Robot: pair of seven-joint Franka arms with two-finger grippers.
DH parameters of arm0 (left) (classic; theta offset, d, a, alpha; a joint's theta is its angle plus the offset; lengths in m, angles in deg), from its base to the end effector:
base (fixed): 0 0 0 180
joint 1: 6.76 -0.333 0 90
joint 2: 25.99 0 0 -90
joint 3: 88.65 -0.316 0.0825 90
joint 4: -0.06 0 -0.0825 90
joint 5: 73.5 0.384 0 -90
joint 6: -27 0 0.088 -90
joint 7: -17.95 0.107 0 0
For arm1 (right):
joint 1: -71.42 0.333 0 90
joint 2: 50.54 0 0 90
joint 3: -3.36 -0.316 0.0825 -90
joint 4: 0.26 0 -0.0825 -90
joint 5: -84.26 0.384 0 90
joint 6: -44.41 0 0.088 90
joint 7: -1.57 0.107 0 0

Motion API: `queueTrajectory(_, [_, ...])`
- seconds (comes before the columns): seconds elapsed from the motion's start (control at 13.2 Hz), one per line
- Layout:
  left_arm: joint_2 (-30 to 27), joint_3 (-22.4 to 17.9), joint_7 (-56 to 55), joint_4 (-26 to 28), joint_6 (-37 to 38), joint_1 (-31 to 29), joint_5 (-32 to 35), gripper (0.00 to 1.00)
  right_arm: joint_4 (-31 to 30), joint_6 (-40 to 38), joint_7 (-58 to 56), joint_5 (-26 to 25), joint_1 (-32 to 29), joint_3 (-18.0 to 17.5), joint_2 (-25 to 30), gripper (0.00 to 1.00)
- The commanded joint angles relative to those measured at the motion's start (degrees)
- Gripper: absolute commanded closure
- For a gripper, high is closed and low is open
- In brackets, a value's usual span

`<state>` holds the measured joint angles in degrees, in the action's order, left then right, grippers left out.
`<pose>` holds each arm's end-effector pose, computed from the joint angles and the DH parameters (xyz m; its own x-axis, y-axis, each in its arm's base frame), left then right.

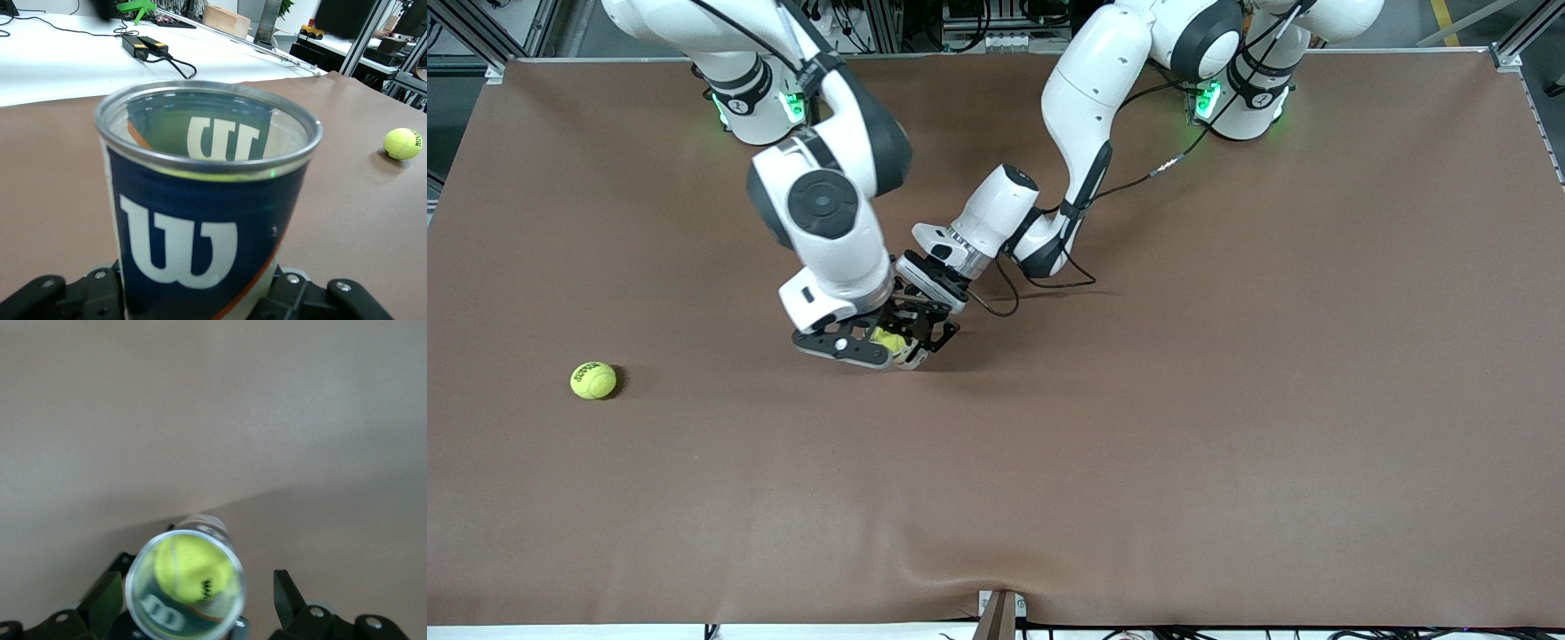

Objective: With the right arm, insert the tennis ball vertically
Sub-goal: 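Lower the ball into the can opening with the right gripper, then release the ball and move the right gripper to the second ball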

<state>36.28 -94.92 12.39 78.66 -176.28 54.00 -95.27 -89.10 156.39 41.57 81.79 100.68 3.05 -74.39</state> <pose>0.4517 -0.6061 0.1911 0.4970 -0.1369 0.8569 -0.6035 -0.7641 0.2280 0.5896 0.3307 0.4086 0.9862 -0.1651 0.0144 -0.1655 -0.9855 0.0369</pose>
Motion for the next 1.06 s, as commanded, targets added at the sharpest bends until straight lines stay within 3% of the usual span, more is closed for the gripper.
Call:
queueTrajectory(0.0, [1.55,-1.02,-0.77,-1.70,-0.54,1.11,-1.70,0.30,-0.36,-7.46,-14.90,2.21,-8.13,-0.48,5.64,0.00])
queueTrajectory(0.23, [1.46,-1.11,-0.85,-1.70,-0.54,1.11,-1.70,0.30,-0.36,-12.74,-29.66,2.21,-18.15,-0.39,8.20,0.00])
queueTrajectory(0.61, [1.46,-1.20,-0.85,-1.88,-0.53,1.11,-1.70,0.30,-0.89,-14.25,-50.87,1.68,-33.01,-0.30,7.68,0.00])
queueTrajectory(0.76, [1.55,-1.20,-0.85,-1.88,-0.54,1.11,-1.70,0.30,-1.50,-11.46,-55.98,1.60,-37.24,-0.30,6.45,0.00])
queueTrajectory(0.99, [1.55,-1.20,-0.86,-1.88,-0.54,1.11,-1.70,0.30,-6.93,-1.28,-56.70,-0.06,-41.55,-0.22,3.73,0.00])
